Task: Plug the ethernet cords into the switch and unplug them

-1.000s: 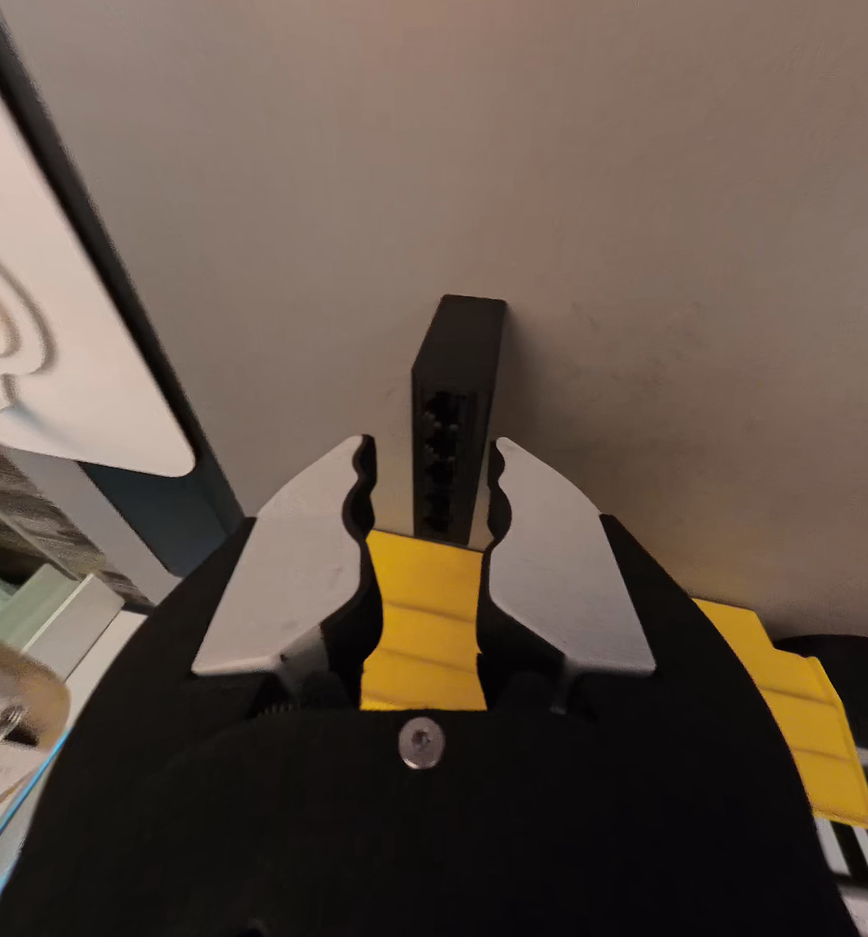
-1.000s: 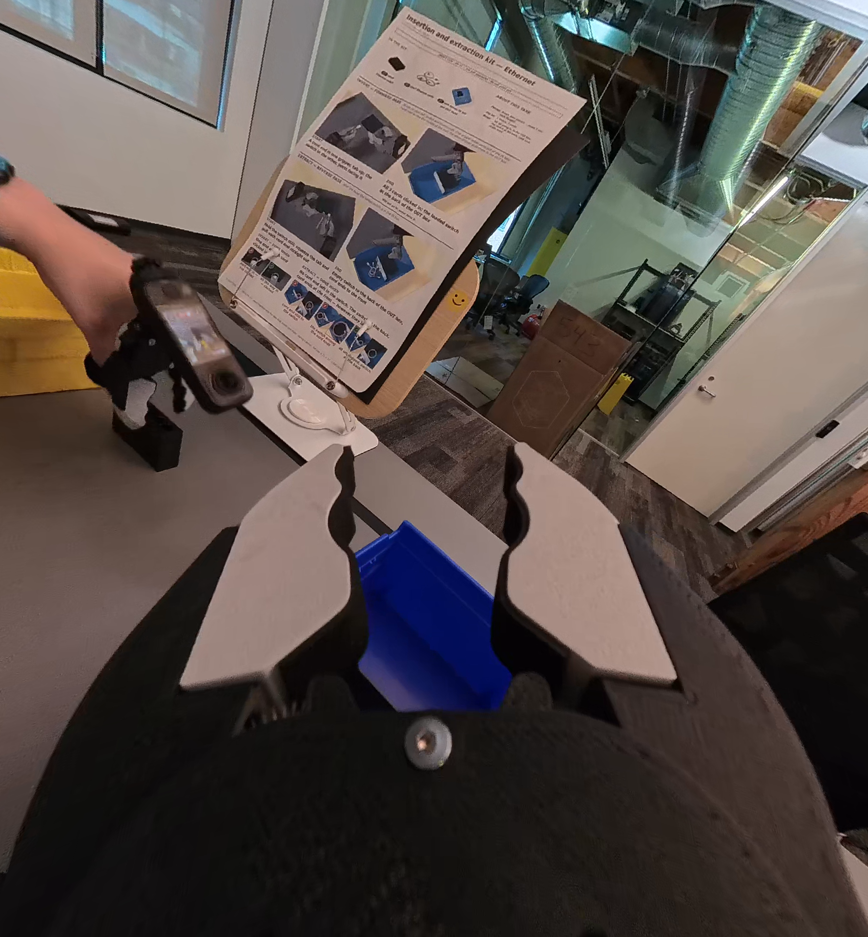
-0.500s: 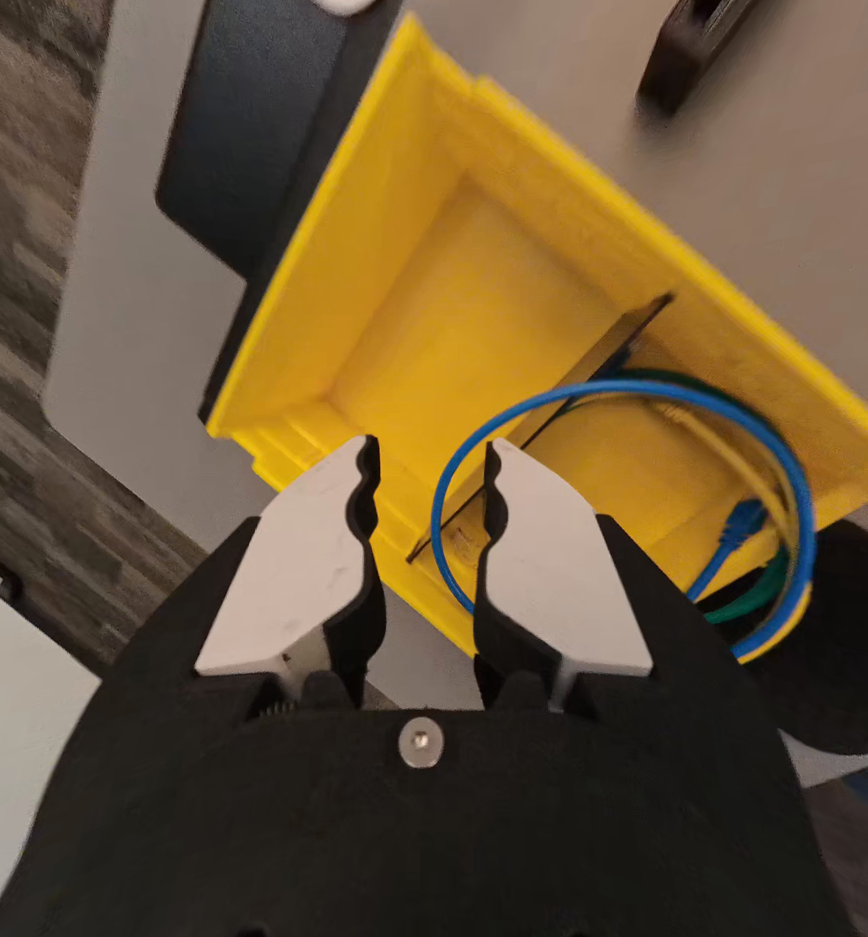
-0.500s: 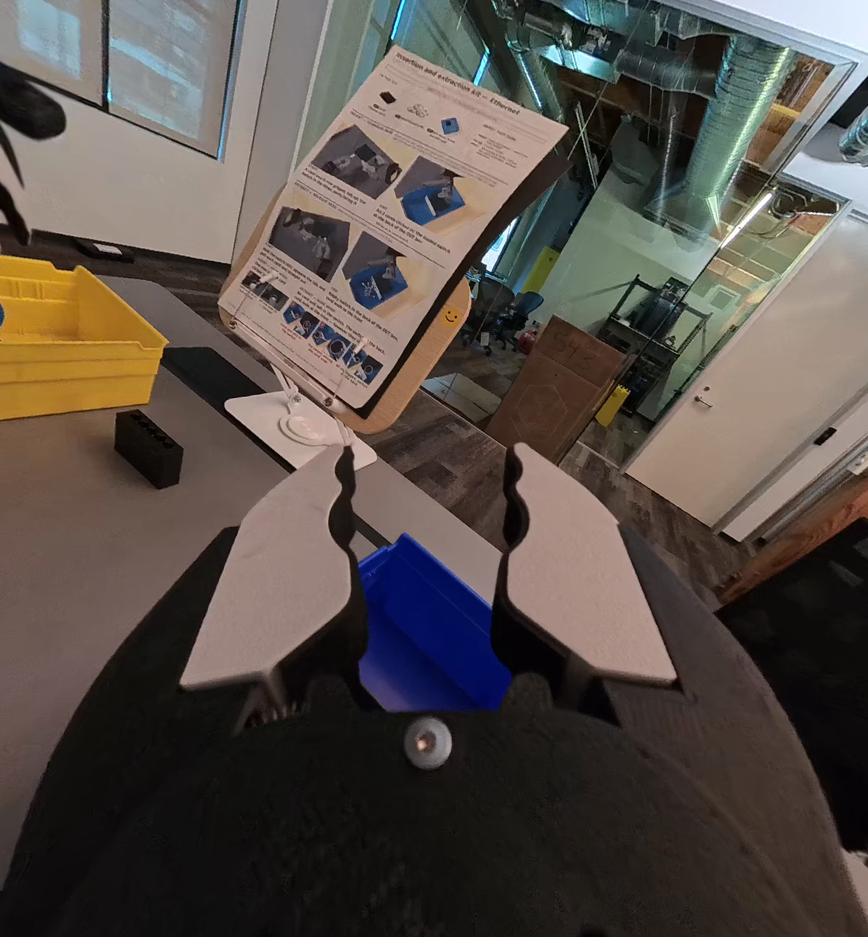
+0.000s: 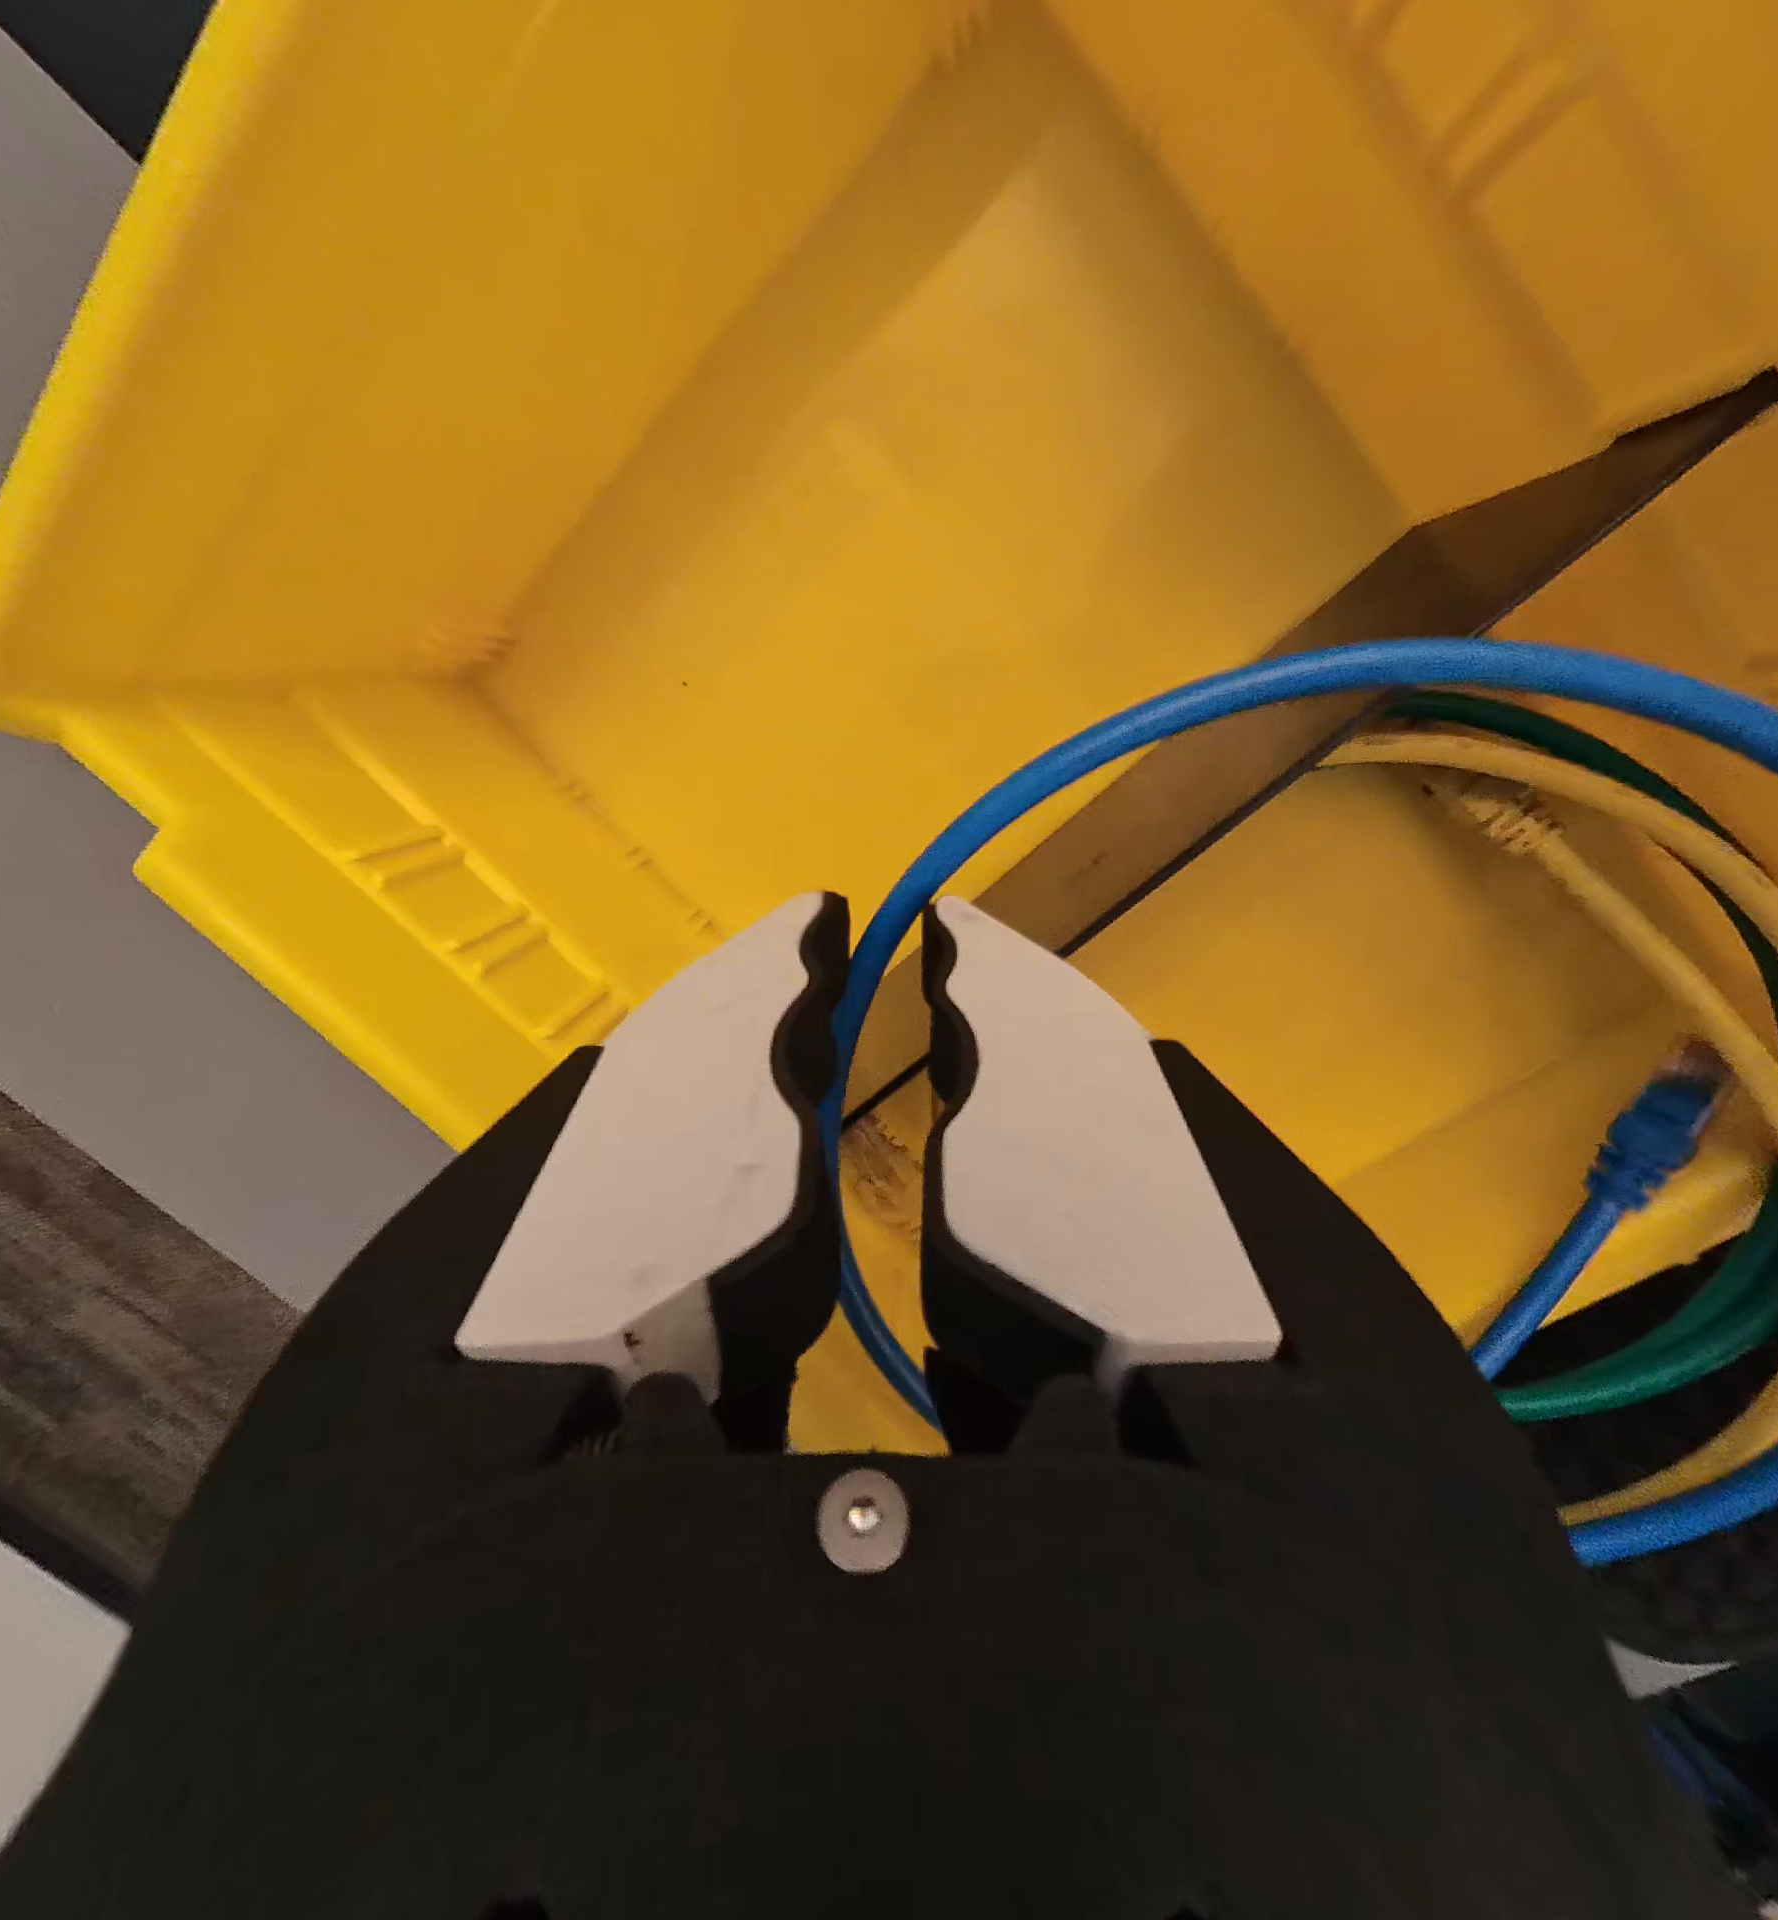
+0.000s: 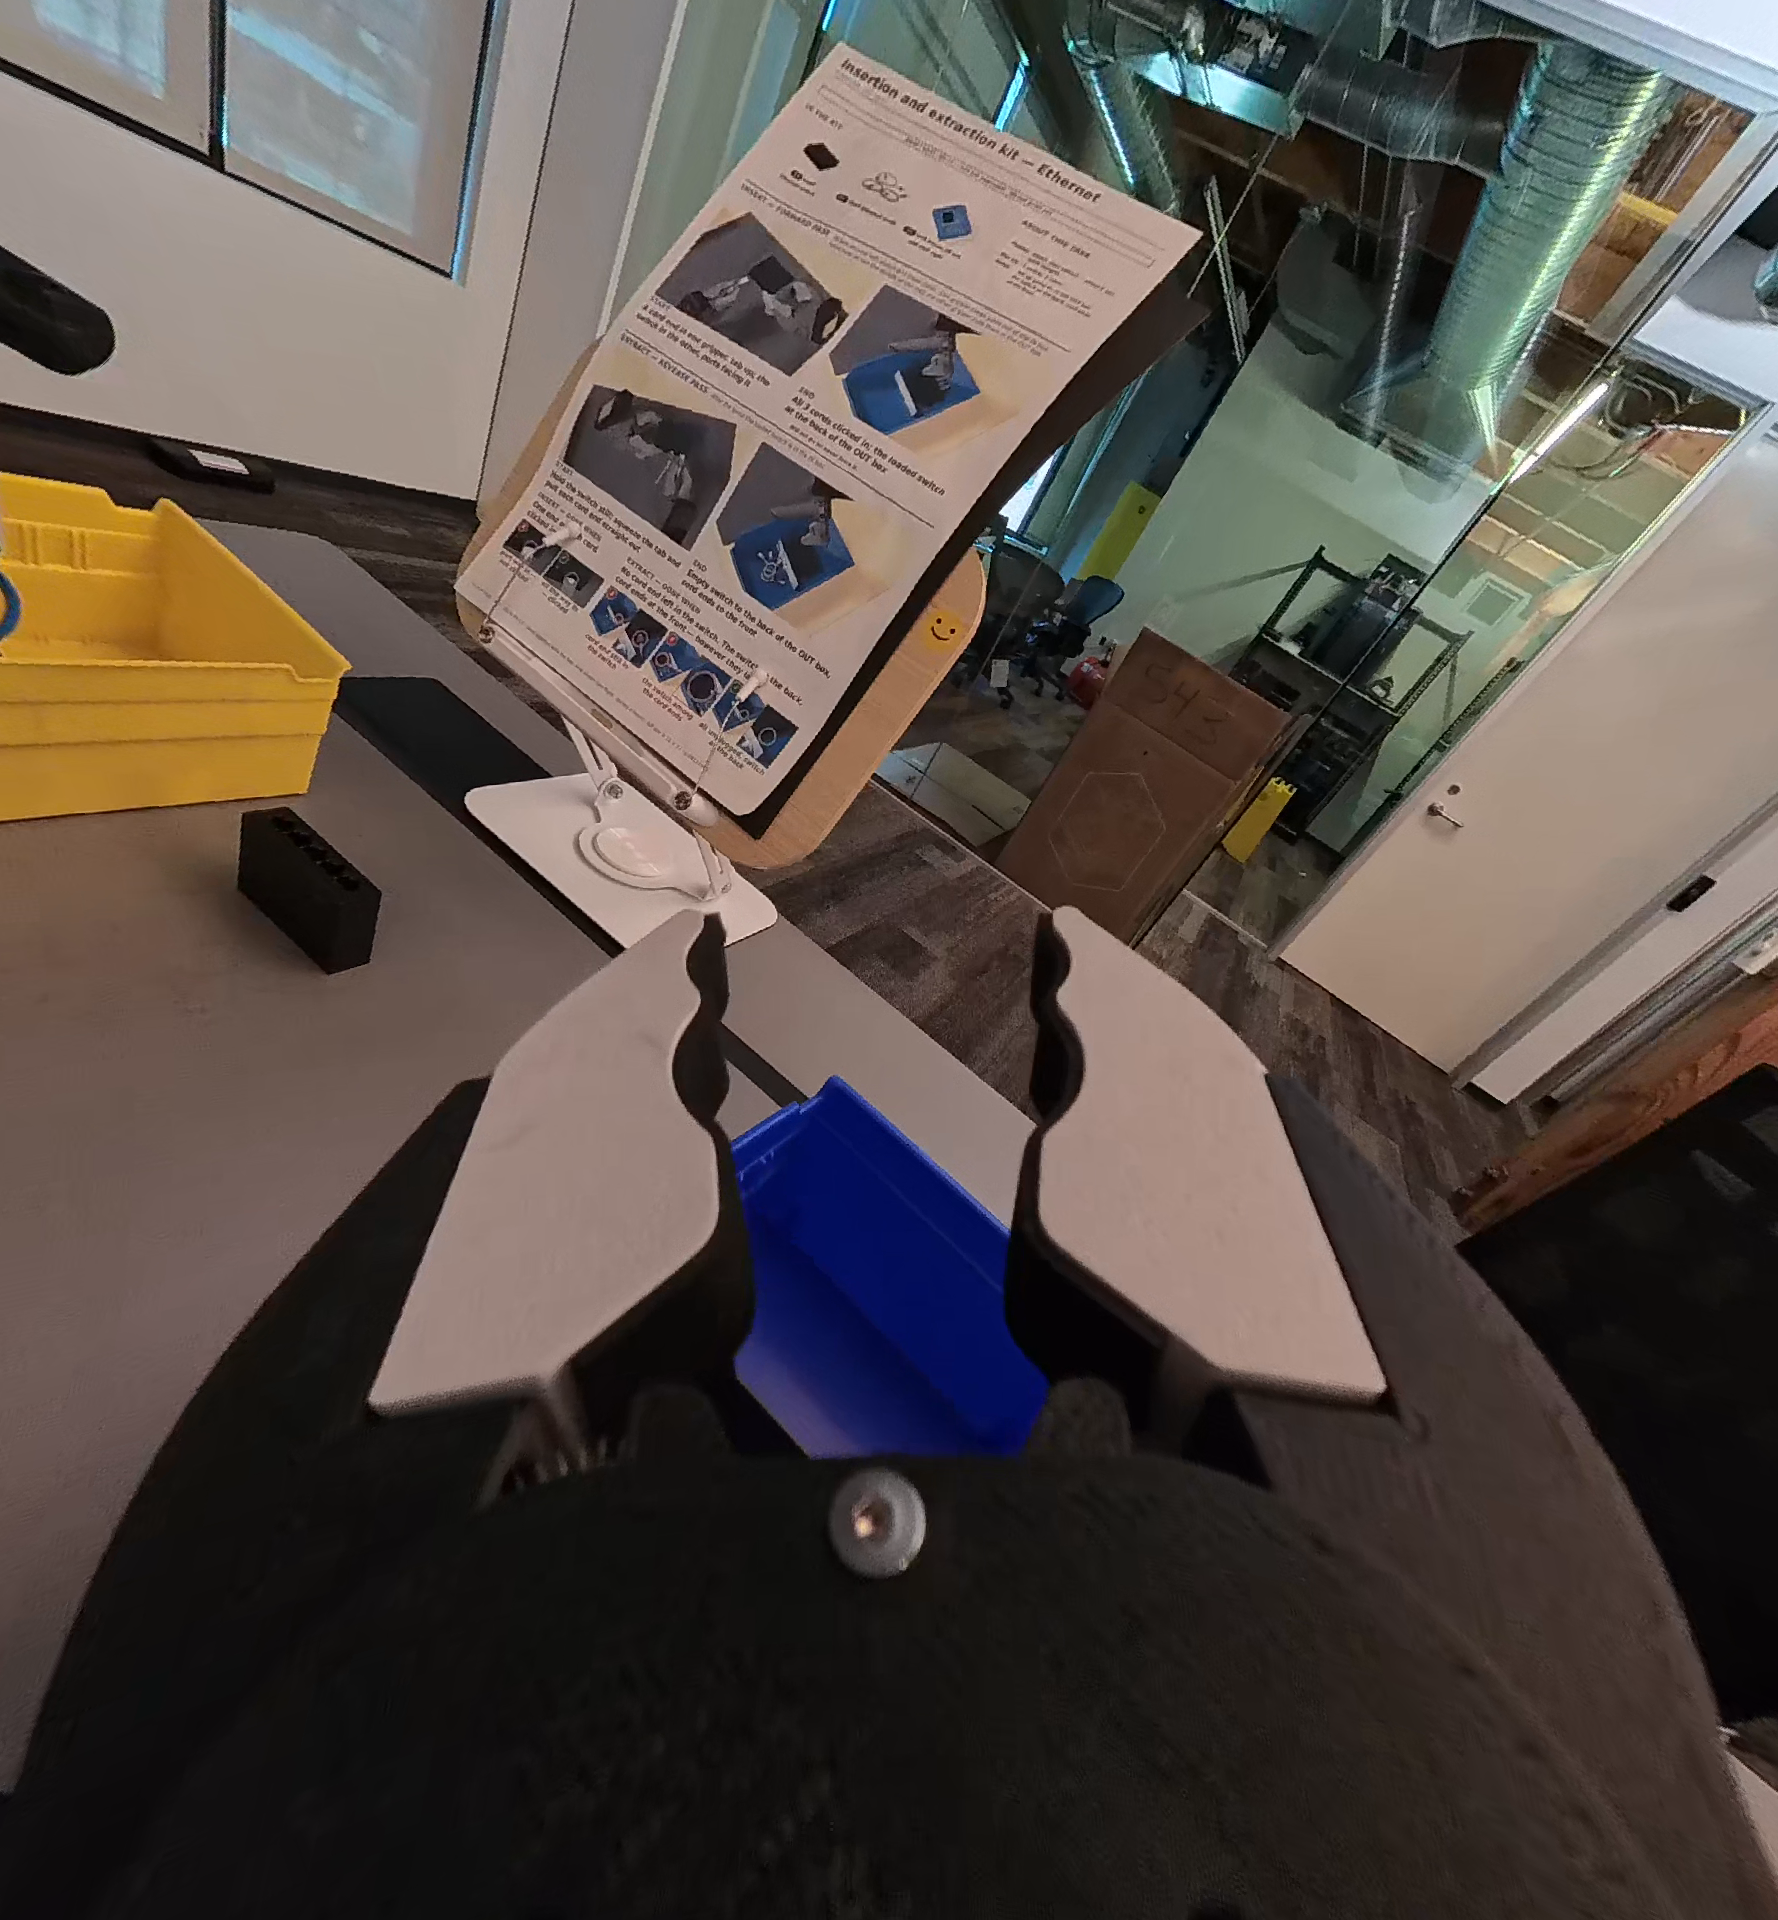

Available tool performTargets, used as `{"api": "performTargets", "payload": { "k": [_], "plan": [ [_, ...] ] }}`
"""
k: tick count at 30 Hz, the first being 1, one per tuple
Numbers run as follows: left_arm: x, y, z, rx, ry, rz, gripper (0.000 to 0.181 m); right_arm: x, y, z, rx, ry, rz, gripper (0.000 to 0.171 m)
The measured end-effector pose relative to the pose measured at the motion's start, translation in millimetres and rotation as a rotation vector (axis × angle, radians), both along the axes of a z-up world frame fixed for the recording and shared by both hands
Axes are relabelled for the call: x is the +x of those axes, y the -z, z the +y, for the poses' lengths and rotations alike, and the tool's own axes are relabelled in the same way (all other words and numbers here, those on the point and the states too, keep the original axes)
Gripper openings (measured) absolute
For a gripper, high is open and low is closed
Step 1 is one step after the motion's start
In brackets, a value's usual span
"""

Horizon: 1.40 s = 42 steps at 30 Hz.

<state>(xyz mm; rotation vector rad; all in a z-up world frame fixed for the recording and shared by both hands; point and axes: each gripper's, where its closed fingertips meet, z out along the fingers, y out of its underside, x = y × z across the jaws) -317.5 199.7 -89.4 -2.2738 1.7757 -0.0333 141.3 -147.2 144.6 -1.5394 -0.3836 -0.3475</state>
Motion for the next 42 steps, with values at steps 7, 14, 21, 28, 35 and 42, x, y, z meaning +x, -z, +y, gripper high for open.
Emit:
{"api": "performTargets", "payload": {
  "k": [7,14,21,28,35,42],
  "plan": [
    [-7.2,-65.6,-0.7,0.245,0.100,0.030,0.005,6.3,0.0,-1.4,0.008,0.006,0.015,0.057],
    [-30.1,-201.3,-17.5,0.628,0.110,-0.007,0.005,8.5,0.7,1.6,0.003,0.014,0.016,0.056],
    [23.0,-309.1,-73.3,0.813,0.199,-0.229,0.005,-4.5,5.6,11.2,-0.041,0.008,-0.034,0.057],
    [117.8,-313.2,-125.3,0.848,0.259,-0.422,0.005,-35.7,14.8,28.1,-0.084,-0.112,-0.050,0.057],
    [181.6,-325.6,-136.7,0.674,0.159,-0.789,0.005,-88.4,26.8,44.8,-0.123,-0.377,0.012,0.057],
    [205.6,-347.8,-145.7,0.537,0.151,-0.977,0.005,-141.1,33.9,66.8,-0.177,-0.552,0.094,0.058]
  ]
}}
